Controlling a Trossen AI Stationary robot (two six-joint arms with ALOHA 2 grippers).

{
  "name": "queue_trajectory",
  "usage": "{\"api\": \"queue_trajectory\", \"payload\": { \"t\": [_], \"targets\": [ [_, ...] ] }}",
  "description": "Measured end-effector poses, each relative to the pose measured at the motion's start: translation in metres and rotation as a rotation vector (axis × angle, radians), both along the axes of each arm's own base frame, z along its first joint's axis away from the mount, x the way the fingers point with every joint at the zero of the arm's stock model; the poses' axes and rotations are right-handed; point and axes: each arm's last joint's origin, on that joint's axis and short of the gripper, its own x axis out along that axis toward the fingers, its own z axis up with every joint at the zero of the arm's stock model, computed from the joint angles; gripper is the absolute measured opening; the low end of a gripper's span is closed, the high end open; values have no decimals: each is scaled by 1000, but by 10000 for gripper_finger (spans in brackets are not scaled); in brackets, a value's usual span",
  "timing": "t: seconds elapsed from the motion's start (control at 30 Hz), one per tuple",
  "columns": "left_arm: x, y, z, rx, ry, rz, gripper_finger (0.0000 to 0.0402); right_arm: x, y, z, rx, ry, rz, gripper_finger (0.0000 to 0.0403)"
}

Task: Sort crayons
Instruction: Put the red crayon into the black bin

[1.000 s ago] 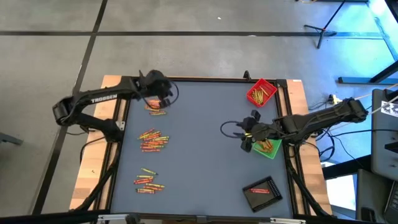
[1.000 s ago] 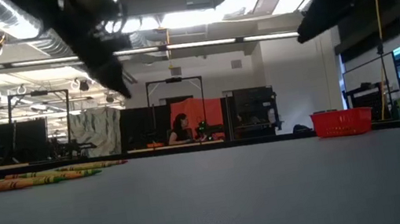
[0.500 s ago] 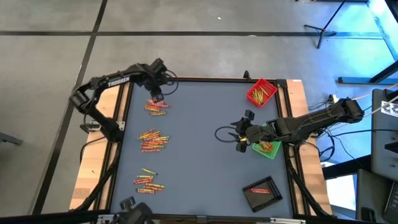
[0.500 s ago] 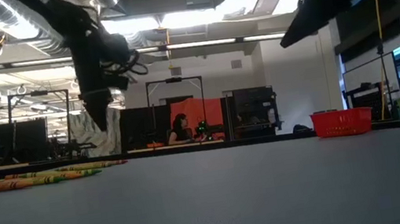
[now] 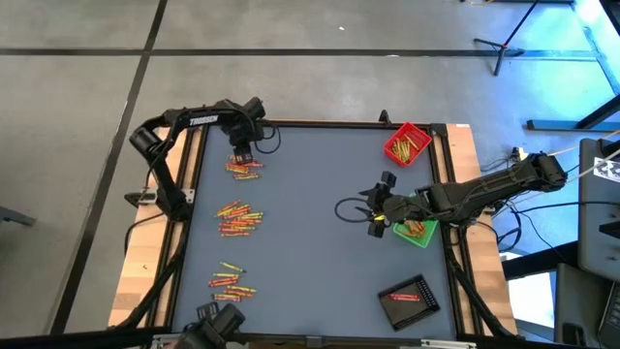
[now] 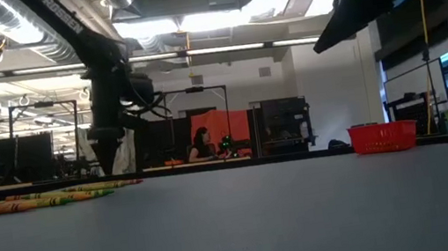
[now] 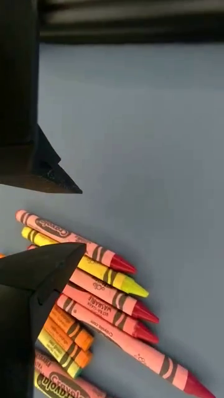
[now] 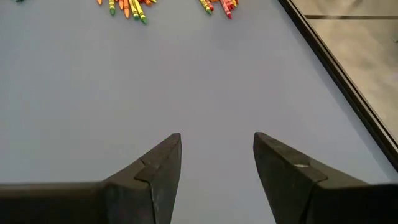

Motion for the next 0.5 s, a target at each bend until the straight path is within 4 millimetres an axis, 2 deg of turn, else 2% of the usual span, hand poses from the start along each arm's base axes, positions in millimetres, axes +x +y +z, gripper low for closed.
{"api": "queue_trajectory", "payload": {
  "t": [0.5],
  "targets": [
    [0,-1,-8,-29,3,-19,121,0,0,0,7,2,7,198]
  ]
}}
